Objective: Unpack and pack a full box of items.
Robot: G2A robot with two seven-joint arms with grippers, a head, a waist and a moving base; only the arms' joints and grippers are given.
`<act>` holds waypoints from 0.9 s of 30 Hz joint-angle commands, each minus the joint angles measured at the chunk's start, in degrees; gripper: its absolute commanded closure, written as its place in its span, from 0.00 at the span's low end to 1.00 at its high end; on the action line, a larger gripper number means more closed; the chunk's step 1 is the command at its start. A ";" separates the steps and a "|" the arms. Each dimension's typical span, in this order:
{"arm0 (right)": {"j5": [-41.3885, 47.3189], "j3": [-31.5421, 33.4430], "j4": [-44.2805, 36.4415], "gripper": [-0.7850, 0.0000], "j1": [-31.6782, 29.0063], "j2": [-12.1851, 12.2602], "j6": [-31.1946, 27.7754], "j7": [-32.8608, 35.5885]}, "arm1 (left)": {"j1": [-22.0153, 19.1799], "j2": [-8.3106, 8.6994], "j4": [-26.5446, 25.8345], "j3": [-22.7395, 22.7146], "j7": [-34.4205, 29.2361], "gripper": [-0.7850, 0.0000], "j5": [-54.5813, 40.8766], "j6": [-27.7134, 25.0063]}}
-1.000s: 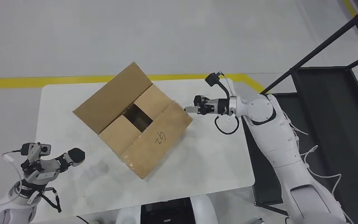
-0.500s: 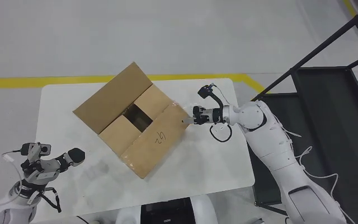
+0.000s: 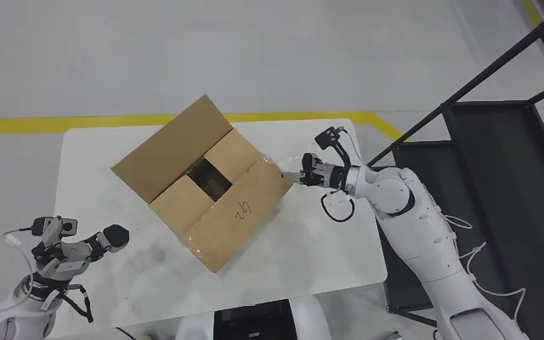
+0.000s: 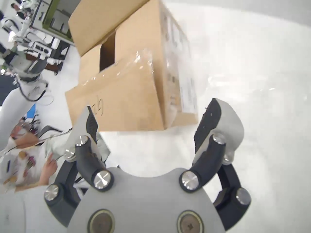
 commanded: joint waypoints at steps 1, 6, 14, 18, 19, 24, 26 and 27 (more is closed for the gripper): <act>1.64 -1.44 0.76 0.00 1.22 -0.32 0.30 -0.99 | 0.00 0.00 0.00 0.00 0.00 0.00 0.00 0.00; 0.24 -4.97 2.41 0.00 2.32 -0.70 0.18 0.84 | 0.00 0.00 0.00 0.00 0.00 0.00 0.00 0.00; 1.87 -5.01 1.45 0.00 -1.02 -0.04 -1.31 5.23 | 0.00 0.00 0.00 0.00 0.00 0.00 0.00 0.00; 8.84 -2.97 -3.13 0.00 -4.75 0.60 -0.69 8.55 | 0.00 0.00 0.00 0.00 0.00 0.00 0.00 0.00; 9.91 -2.61 -3.95 0.00 -5.36 0.72 -0.50 9.10 | 0.00 0.00 0.00 0.00 0.00 0.00 0.00 0.00; 12.18 -1.05 -9.42 0.00 -10.04 1.48 0.18 11.17 | 0.00 0.00 0.00 0.00 0.00 0.00 0.00 0.00; 11.75 -1.38 -11.33 0.00 -11.60 1.63 0.71 11.49 | 0.00 0.00 0.00 0.00 0.00 0.00 0.00 0.00; 11.72 -1.84 -12.32 0.00 -12.48 1.68 1.00 11.79 | 0.00 0.00 0.00 0.00 0.00 0.00 0.00 0.00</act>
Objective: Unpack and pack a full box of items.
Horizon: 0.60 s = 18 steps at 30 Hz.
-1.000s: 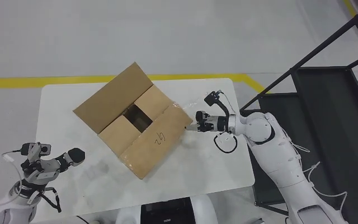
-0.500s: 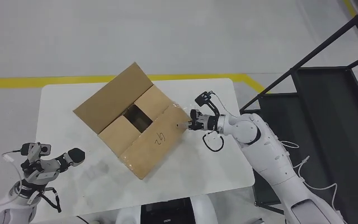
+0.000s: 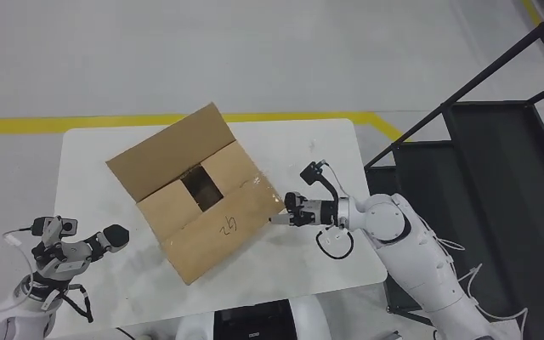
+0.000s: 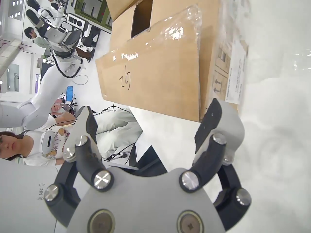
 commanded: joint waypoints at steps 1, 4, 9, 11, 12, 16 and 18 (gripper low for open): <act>-0.22 -0.58 -1.57 0.00 -1.30 0.09 0.55 0.37 | 0.00 0.00 0.00 0.00 0.00 0.00 0.00 0.00; -0.70 -1.75 -3.49 0.00 -2.93 0.20 1.04 0.83 | 0.00 0.00 0.00 0.00 0.00 0.00 0.00 0.00; -1.12 -3.49 -5.08 0.00 -3.79 0.24 2.37 0.65 | 0.00 0.00 0.00 0.00 0.00 0.00 0.00 0.00; -1.47 -4.20 -5.53 0.00 -3.86 0.25 2.67 0.76 | 0.00 0.00 0.00 0.00 0.00 0.00 0.00 0.00; -1.47 -4.54 -5.68 0.00 -3.90 0.25 2.88 0.74 | 0.00 0.00 0.00 0.00 0.00 0.00 0.00 0.00; -1.27 -5.80 -5.85 0.00 -3.91 0.21 3.84 0.36 | 0.00 0.00 0.00 0.00 0.00 0.00 0.00 0.00; -0.20 -5.82 -5.53 0.00 -3.51 0.16 4.75 -0.43 | 0.00 0.00 0.00 0.00 0.00 0.00 0.00 0.00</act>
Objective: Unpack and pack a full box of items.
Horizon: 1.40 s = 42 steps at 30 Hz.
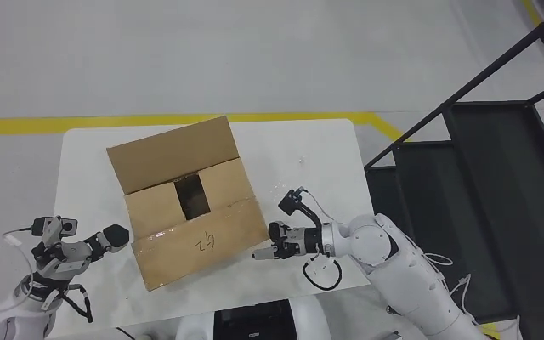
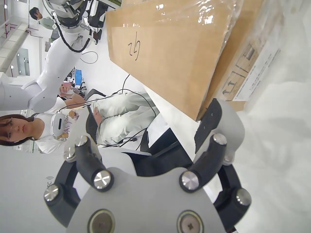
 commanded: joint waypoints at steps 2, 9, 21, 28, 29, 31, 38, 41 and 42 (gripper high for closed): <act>0.84 0.55 0.48 0.00 0.75 0.03 0.79 -0.99 | 0.00 0.00 0.00 0.00 0.00 0.00 0.00 0.00; 2.41 3.55 0.75 0.00 1.21 0.62 0.58 -0.81 | 2.74 -0.48 -0.16 -3.43 3.76 0.00 -2.30 -2.10; 2.70 4.01 0.77 0.00 0.95 1.00 1.01 -2.11 | 1.75 -1.53 8.11 -1.34 12.82 0.00 7.09 -5.75; 1.65 3.72 1.01 0.00 1.18 1.17 1.61 -2.46 | -9.43 -1.92 16.72 6.45 13.91 0.00 12.72 -4.25; 1.45 3.76 1.12 0.00 1.20 1.20 1.66 -2.45 | -10.69 -1.99 17.32 7.26 13.17 0.00 12.46 -3.97; 0.99 4.07 1.49 0.00 1.33 1.28 1.85 -2.95 | -13.19 -2.05 18.56 8.61 12.07 0.00 12.93 -3.29; 2.14 7.49 2.80 0.00 2.79 1.52 3.51 -6.55 | -19.88 -2.35 21.34 12.25 10.12 0.00 14.31 -1.79; 2.30 9.23 3.38 0.00 3.27 1.71 3.87 -7.39 | -22.37 -2.51 22.24 13.86 9.59 0.00 14.83 -1.02; 2.32 9.79 3.61 0.00 3.39 1.78 3.96 -7.61 | -23.18 -2.59 22.52 14.47 9.38 0.00 14.81 -0.78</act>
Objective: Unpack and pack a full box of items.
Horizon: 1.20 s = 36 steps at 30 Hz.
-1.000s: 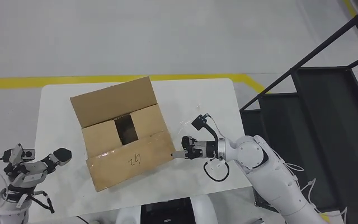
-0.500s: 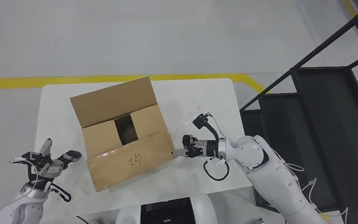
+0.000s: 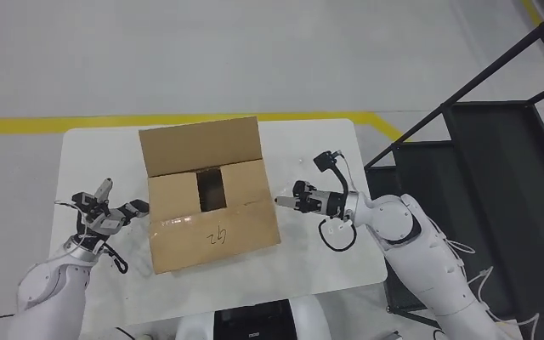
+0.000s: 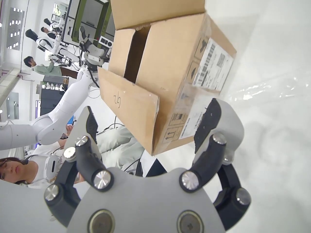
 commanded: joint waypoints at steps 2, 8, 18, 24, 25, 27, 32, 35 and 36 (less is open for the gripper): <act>0.09 1.45 0.68 0.00 0.15 0.18 0.23 -0.42 | -2.43 -0.23 0.79 1.78 -0.35 0.00 0.30 0.48; 0.12 3.72 1.00 0.00 -0.94 0.60 0.33 -0.21 | -6.90 -0.84 2.59 5.27 -1.10 0.00 -0.09 0.88; 7.26 7.48 -2.28 0.00 -4.31 1.13 -0.98 1.04 | -10.19 -1.30 5.35 7.49 -4.44 0.00 -1.96 1.66; 10.59 9.87 -2.99 0.00 -7.16 1.46 -3.98 1.32 | -2.47 -0.36 0.88 0.20 -7.17 0.00 -5.74 -0.61; 10.81 10.05 -2.92 0.00 -7.64 1.52 -4.51 1.67 | -0.96 -0.21 -0.26 -0.86 -7.59 0.00 -5.96 -0.44; 9.87 10.28 -2.82 0.00 -8.60 1.72 -5.66 3.34 | 2.10 -0.02 -2.76 -2.64 -8.24 0.00 -6.61 -0.23; 9.26 10.50 -4.63 0.00 -11.70 2.53 -6.46 12.41 | 8.11 0.22 -7.54 -6.03 -8.21 0.00 -7.33 0.03; 7.01 10.55 -5.35 0.00 -13.54 2.85 -6.41 14.07 | 10.31 0.24 -9.35 -7.42 -7.05 0.00 -7.04 -0.35; 6.01 10.31 -5.37 0.00 -14.03 2.90 -6.43 14.02 | 10.79 0.23 -9.76 -7.75 -6.86 0.00 -7.26 -0.30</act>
